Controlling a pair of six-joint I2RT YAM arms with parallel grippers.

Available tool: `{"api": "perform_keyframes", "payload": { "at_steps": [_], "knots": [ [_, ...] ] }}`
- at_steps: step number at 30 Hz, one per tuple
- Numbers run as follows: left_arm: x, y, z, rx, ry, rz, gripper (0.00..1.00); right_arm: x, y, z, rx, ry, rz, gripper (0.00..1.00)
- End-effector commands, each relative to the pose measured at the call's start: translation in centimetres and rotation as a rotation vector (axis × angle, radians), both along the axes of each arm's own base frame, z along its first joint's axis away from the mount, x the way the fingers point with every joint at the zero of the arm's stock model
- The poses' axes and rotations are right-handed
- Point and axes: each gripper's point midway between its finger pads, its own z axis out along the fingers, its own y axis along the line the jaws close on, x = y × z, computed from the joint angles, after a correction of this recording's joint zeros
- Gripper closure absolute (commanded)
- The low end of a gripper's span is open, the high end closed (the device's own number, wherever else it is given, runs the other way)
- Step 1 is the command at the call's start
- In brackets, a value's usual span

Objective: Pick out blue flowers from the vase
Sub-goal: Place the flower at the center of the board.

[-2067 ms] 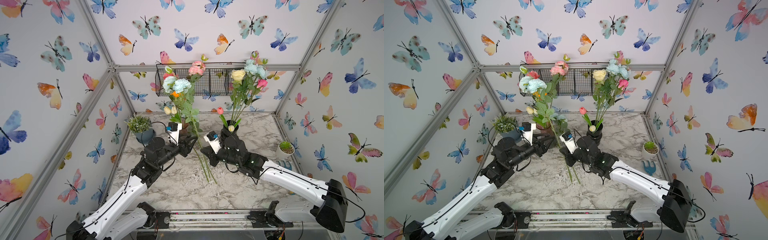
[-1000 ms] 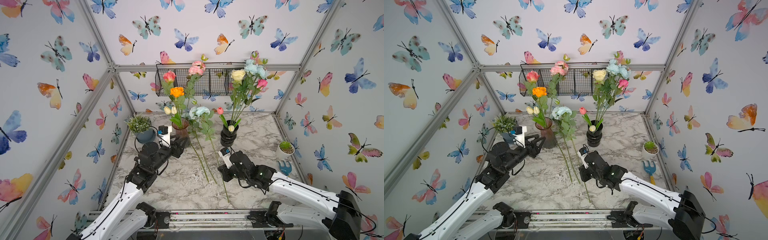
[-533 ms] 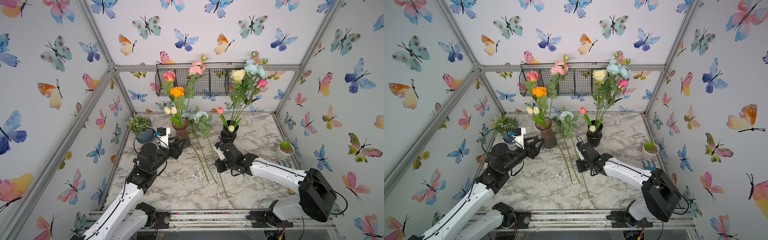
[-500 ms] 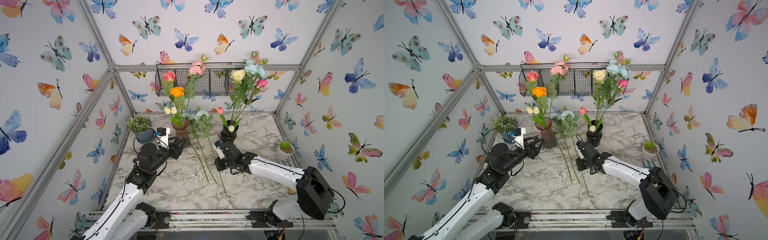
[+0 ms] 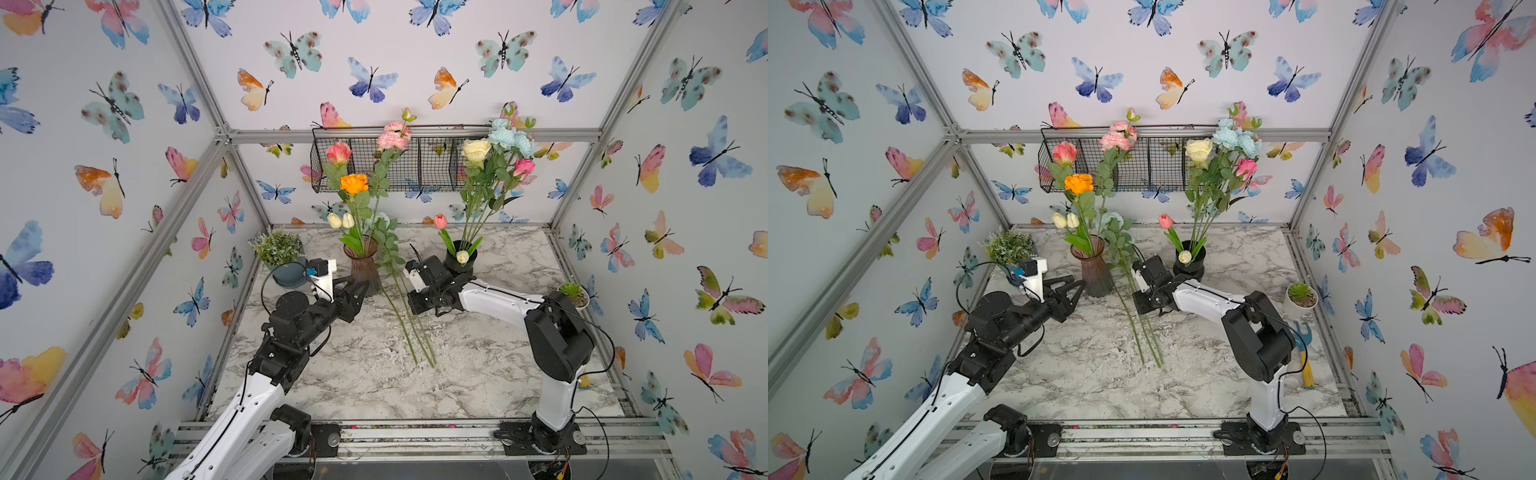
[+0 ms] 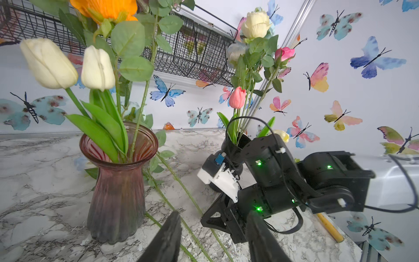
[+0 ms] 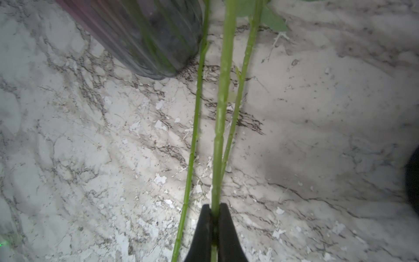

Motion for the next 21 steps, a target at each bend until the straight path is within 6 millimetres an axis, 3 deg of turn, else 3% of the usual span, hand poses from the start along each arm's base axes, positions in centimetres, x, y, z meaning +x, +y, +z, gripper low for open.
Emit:
{"api": "perform_keyframes", "payload": {
  "at_steps": [1, 8, 13, 17, 21],
  "knots": [
    [-0.3, 0.2, -0.1, 0.002, 0.000, -0.008, 0.52, 0.1, 0.7, -0.7, 0.010, 0.020, 0.035, 0.99],
    [-0.1, -0.1, -0.5, -0.007, 0.015, -0.021, 0.52, -0.6, 1.0, -2.6, 0.019, 0.061, 0.050, 0.97],
    [0.0, -0.3, -0.8, -0.011, 0.024, -0.028, 0.52, -1.2, 0.7, -3.6, 0.013, 0.082, 0.059, 0.84],
    [0.2, -0.5, -1.0, -0.011, 0.031, -0.032, 0.52, -1.3, 0.4, -3.2, 0.014, 0.069, 0.054, 0.73],
    [0.4, -0.6, -1.0, -0.011, 0.033, -0.034, 0.52, -1.5, 0.0, -2.2, 0.019, 0.045, 0.048, 0.69]
  ]
}}
